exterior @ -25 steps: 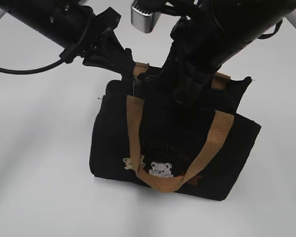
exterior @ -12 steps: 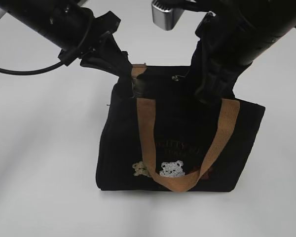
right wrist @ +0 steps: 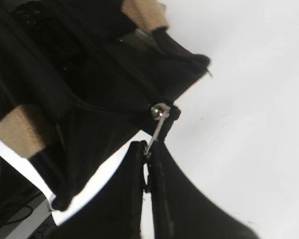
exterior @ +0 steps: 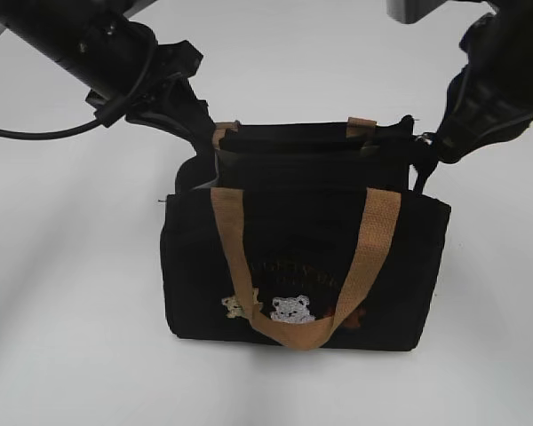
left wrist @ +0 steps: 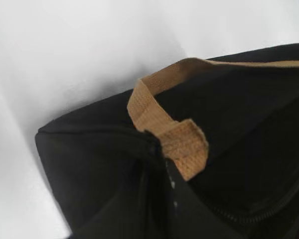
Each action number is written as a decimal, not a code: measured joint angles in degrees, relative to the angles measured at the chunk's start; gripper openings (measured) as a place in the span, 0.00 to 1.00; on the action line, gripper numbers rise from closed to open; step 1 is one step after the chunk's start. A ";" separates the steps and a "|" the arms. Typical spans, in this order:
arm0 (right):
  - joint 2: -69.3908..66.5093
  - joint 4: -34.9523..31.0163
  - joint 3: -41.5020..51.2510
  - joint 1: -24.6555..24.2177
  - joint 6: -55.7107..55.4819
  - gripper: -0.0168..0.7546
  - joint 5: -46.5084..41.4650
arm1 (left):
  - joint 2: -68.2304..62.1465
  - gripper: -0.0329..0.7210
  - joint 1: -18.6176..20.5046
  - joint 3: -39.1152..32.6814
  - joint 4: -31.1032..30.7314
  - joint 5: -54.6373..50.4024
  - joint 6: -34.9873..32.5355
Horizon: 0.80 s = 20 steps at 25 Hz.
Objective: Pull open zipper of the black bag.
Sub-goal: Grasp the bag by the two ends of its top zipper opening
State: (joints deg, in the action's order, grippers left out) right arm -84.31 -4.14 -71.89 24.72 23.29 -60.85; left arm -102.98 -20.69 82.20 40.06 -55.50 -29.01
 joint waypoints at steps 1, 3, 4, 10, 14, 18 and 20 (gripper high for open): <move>0.28 0.05 0.00 -1.29 -0.34 0.04 -0.57 | 0.00 0.06 0.00 0.00 -0.04 0.04 0.01; 0.74 0.05 0.00 -3.46 -0.81 0.04 -1.25 | 0.00 0.06 0.00 0.00 -0.04 0.04 0.06; 0.86 0.00 0.00 -4.37 -0.93 0.04 -1.63 | 0.00 0.06 0.00 0.00 -0.04 0.04 0.06; 0.86 -4.15 0.00 -6.13 -1.99 0.05 -2.31 | 0.00 0.06 0.00 0.00 -0.04 -0.07 0.06; 1.03 -5.64 0.00 -6.13 -6.28 0.30 -2.98 | 0.74 0.16 0.00 0.00 -0.30 -1.32 0.06; 3.23 -5.70 0.00 -6.24 -10.44 0.74 -5.37 | 5.75 0.40 0.17 0.00 -2.15 -3.78 0.34; 5.07 -5.08 0.00 -6.24 -11.37 0.83 -7.10 | 9.33 0.48 0.17 0.00 -4.66 -6.56 2.63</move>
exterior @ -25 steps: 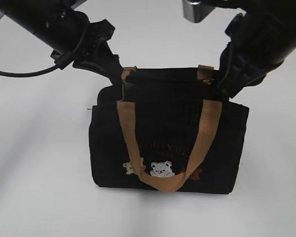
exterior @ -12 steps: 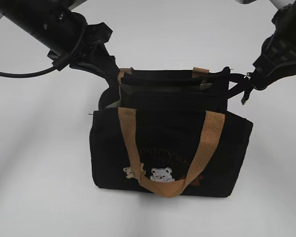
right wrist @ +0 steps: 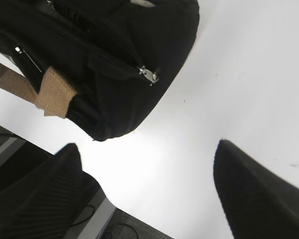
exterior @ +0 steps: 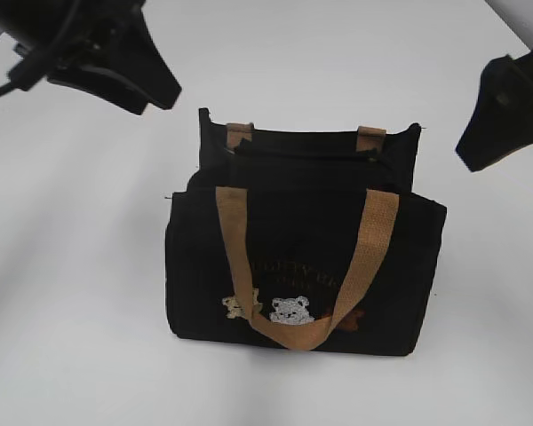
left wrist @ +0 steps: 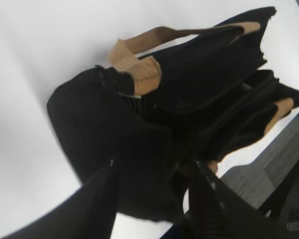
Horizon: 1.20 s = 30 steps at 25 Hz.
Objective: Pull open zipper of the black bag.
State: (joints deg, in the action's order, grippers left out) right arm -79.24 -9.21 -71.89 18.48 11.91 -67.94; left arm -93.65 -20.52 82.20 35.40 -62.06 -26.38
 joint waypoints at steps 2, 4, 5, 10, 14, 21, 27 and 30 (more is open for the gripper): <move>2.50 0.68 0.00 0.00 -0.60 0.84 -1.07 | 3.43 0.51 0.00 0.00 -3.95 -3.00 2.87; 5.20 1.15 0.00 0.00 -1.05 0.83 -1.38 | 7.88 0.52 0.00 -1.43 -7.88 -4.98 6.57; 6.86 1.20 0.00 0.00 -1.20 0.82 -1.46 | 10.08 0.53 0.00 -2.69 -10.01 -5.28 7.96; 16.85 1.20 4.59 0.00 -1.80 0.77 -1.50 | 25.85 0.53 0.12 -15.51 -18.94 -5.12 15.74; 27.18 1.20 15.98 0.00 -1.93 0.77 -1.50 | 41.00 0.53 0.12 -27.54 -22.83 -2.78 19.32; 49.53 1.27 34.18 0.00 -1.93 0.77 -1.50 | 68.46 0.53 0.12 -45.68 -23.65 3.18 19.90; 67.06 1.27 41.32 0.00 -1.98 0.77 -0.89 | 82.58 0.53 0.12 -50.78 -23.77 2.82 19.96; 73.27 1.27 42.17 0.00 -1.69 0.77 0.90 | 85.37 0.53 0.16 -50.90 -23.83 2.58 19.96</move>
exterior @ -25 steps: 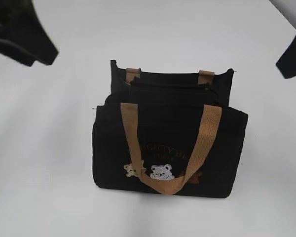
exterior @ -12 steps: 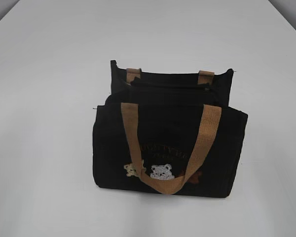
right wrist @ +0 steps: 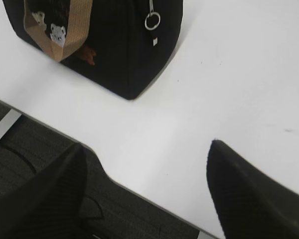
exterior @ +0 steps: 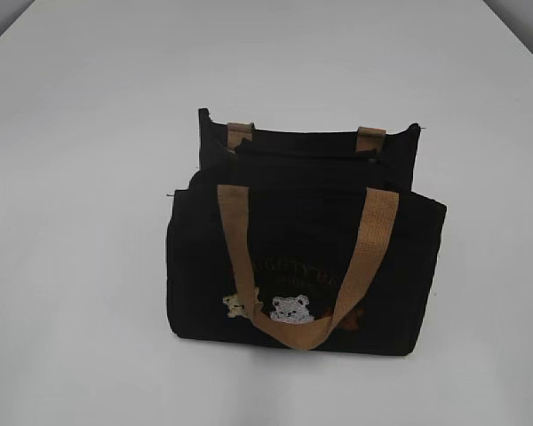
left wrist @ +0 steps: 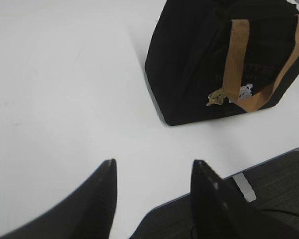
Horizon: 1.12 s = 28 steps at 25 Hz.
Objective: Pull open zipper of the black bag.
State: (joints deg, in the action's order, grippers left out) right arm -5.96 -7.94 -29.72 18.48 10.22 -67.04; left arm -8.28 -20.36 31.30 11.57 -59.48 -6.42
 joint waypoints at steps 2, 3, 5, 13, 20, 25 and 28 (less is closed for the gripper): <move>2.95 0.00 1.12 0.00 0.62 0.77 2.25 | 1.01 0.53 0.00 -0.46 -0.37 -0.42 0.00; 3.74 0.00 1.63 0.00 0.77 0.77 2.76 | 1.30 0.53 0.00 -0.76 -0.80 -0.80 0.00; 4.14 0.00 1.78 0.00 0.97 0.77 3.30 | 1.50 0.53 0.00 -1.00 -1.46 -1.09 0.00; 4.14 -0.32 1.83 0.00 1.10 0.77 3.93 | 1.50 0.52 0.00 -1.00 -3.51 -1.21 0.00; 4.14 -0.74 1.83 0.00 1.10 0.77 4.04 | 1.50 0.52 0.00 -1.00 -3.79 -1.25 -0.26; 4.14 -0.89 1.89 0.00 1.15 0.77 4.04 | 1.50 0.50 0.00 -1.00 -3.79 -1.25 -0.26; 4.14 -0.89 1.89 0.00 1.15 0.77 4.04 | 1.50 0.47 0.00 -1.00 -3.79 -1.25 -0.26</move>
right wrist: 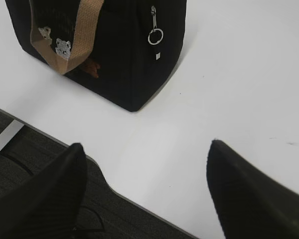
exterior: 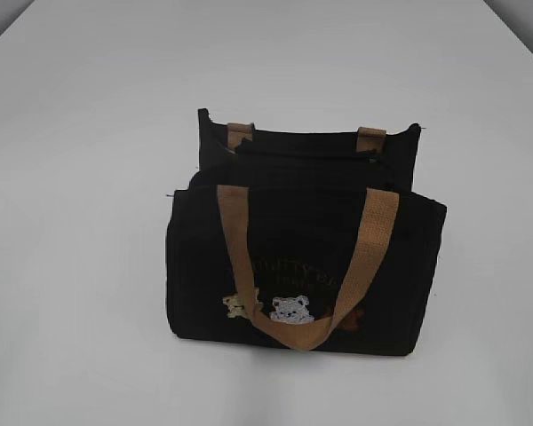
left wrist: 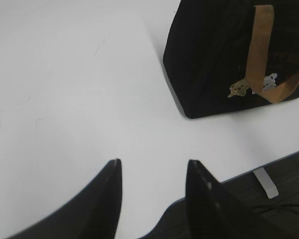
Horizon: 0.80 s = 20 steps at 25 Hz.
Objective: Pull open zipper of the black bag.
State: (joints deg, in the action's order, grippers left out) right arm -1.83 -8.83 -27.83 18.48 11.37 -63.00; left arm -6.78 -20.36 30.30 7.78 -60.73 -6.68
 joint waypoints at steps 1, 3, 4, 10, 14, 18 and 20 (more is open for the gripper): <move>0.00 0.00 0.00 0.00 0.00 0.77 0.00 | 0.00 0.45 0.00 0.00 0.00 0.00 0.00; 0.00 0.00 0.00 -0.19 0.00 0.77 0.00 | 0.00 0.43 0.00 0.00 0.00 0.00 0.00; 0.00 0.00 0.00 -0.63 0.00 0.77 0.00 | 0.00 0.41 0.00 0.00 0.00 0.00 0.00; 0.00 -0.06 0.00 -11.75 0.06 0.77 0.00 | 0.26 0.36 8.82 0.00 0.00 0.00 0.00; 1.72 -0.06 0.00 -17.57 0.06 0.77 0.01 | 3.64 0.36 17.99 0.00 -0.05 0.00 0.00; 2.18 -0.29 0.00 -18.57 0.06 0.77 0.08 | 7.19 0.36 21.07 0.00 -0.08 -0.05 0.00; 2.18 -0.34 0.00 -18.63 0.06 0.77 0.08 | 7.25 0.36 21.13 0.00 -0.08 -0.03 0.00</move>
State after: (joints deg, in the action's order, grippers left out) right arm 0.36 -9.17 -27.83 -0.15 11.43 -62.92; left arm 0.47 0.77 30.30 7.70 -60.76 -6.68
